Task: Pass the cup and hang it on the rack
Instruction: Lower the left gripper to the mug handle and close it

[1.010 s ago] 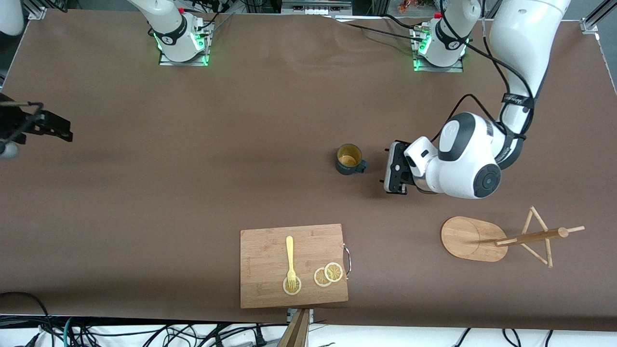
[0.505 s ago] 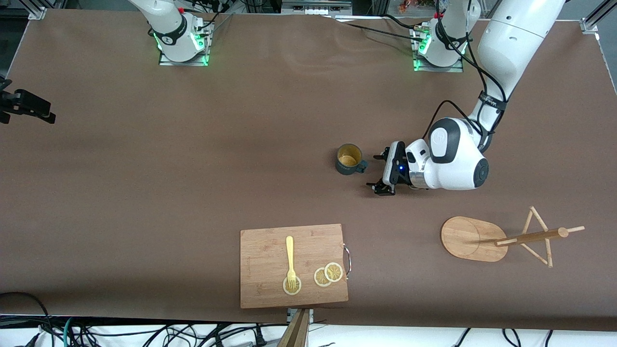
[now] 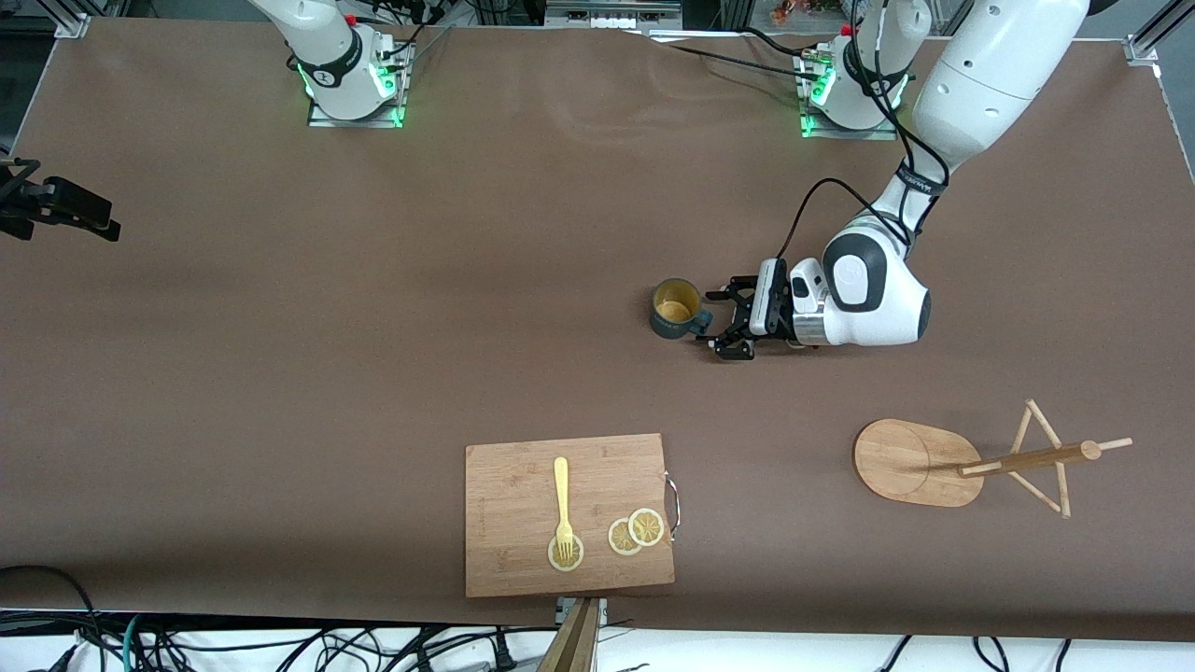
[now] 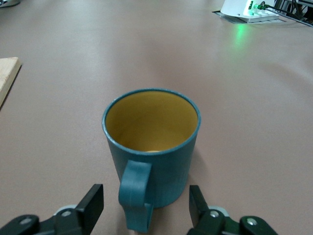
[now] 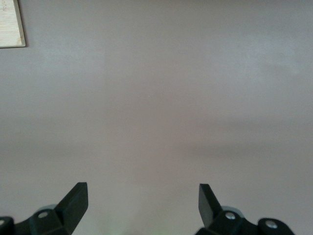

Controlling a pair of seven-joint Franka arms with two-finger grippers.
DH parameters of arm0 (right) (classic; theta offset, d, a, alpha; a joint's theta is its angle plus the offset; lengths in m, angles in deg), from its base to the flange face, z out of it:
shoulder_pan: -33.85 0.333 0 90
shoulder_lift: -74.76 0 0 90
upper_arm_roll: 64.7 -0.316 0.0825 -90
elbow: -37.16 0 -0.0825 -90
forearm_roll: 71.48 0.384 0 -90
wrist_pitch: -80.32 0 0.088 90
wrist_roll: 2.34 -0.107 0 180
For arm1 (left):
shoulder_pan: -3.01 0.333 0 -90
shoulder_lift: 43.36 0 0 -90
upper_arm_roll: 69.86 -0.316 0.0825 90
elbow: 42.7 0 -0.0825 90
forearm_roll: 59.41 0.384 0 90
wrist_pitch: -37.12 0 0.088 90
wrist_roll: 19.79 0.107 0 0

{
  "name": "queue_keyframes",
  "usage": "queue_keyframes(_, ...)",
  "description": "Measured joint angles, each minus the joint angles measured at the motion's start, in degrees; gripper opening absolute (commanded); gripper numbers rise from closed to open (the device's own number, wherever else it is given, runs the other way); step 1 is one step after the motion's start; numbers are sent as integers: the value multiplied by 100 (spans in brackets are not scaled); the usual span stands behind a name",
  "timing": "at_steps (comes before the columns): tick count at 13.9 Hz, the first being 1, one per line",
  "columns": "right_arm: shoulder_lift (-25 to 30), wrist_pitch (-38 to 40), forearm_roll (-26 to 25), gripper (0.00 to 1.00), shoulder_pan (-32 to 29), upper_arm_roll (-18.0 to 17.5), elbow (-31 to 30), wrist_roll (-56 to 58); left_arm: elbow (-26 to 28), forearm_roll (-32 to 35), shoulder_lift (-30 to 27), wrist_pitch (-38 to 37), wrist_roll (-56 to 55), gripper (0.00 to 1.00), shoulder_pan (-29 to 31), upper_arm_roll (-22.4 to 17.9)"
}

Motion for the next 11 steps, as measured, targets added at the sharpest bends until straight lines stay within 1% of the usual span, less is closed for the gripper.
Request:
queue_keyframes(2, 0, -3, 0, 100, 0, -1, 0, -3, 2, -60, 86, -12, 47, 2, 26, 0)
queue_keyframes(3, -1, -4, 0, 100, 0, -2, 0, -4, 2, -81, 123, -24, 72, 0, 27, 1)
queue_keyframes(7, -4, -18, 0, 100, 1, -20, 0, -43, -10, -129, 160, -148, 90, 0, 58, 4)
queue_keyframes(9, -22, -18, 0, 100, 1, -26, 0, -59, -10, -397, 161, -364, 81, 0, 147, 3)
queue_keyframes(11, -42, -26, 0, 100, 0, -27, 0, -62, -19, -509, 161, -791, -244, 0, 381, -1)
